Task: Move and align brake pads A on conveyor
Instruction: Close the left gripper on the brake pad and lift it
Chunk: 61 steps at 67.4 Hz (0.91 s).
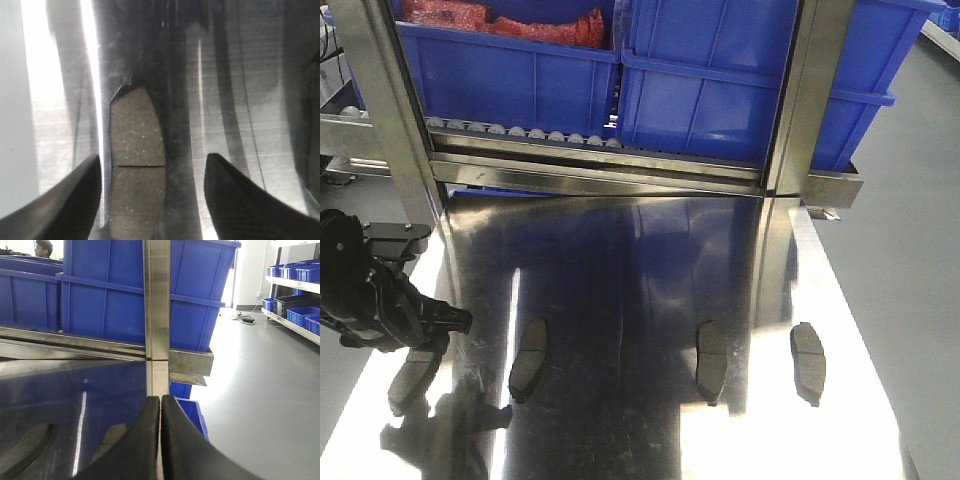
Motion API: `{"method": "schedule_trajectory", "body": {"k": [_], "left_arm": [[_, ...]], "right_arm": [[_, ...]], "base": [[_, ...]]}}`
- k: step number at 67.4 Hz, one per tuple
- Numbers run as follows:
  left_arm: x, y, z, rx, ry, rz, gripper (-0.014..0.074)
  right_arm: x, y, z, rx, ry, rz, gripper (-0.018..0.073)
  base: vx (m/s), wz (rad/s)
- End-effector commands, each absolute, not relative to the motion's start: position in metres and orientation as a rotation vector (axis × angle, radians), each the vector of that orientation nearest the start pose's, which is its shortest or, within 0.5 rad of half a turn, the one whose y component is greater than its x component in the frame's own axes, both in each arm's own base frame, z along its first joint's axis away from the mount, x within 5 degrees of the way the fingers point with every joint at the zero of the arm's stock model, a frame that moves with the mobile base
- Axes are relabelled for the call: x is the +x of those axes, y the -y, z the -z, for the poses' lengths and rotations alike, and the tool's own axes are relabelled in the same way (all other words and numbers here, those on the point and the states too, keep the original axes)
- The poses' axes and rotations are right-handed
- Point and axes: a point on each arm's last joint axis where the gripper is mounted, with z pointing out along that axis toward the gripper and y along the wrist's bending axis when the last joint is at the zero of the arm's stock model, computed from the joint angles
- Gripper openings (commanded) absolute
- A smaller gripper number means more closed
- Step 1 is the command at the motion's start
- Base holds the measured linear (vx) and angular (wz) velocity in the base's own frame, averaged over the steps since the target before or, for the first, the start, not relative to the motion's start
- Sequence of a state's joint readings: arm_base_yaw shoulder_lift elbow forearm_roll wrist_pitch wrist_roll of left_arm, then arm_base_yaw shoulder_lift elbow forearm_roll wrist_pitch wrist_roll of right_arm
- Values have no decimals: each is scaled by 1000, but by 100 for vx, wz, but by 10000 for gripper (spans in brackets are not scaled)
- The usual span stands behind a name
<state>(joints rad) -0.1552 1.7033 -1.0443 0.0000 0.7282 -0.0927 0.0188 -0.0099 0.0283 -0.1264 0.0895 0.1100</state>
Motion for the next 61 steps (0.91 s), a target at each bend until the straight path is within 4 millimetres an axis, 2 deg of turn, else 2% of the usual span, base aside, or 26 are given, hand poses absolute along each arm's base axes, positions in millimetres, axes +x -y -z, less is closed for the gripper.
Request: {"method": "schedule_trajectory", "body": {"k": [1, 42, 45, 51, 61], "left_arm": [[324, 51, -208, 74, -2805, 62, 444], [328, 52, -175, 76, -2928, 41, 423], [328, 52, -175, 87, -2930, 39, 402], [328, 52, -175, 105, -2930, 37, 302], [329, 52, -176, 134, -2917, 36, 43]], "right_arm": [[56, 0, -199, -28, -1521, 16, -11], [56, 0, -199, -28, -1521, 16, -11], [56, 0, -199, -28, -1521, 16, -11], [56, 0, -199, -28, -1521, 16, -11], [56, 0, -199, -28, -1521, 16, -11]], "base": [[0, 0], [0, 0], [0, 0], [0, 0], [0, 0]]}}
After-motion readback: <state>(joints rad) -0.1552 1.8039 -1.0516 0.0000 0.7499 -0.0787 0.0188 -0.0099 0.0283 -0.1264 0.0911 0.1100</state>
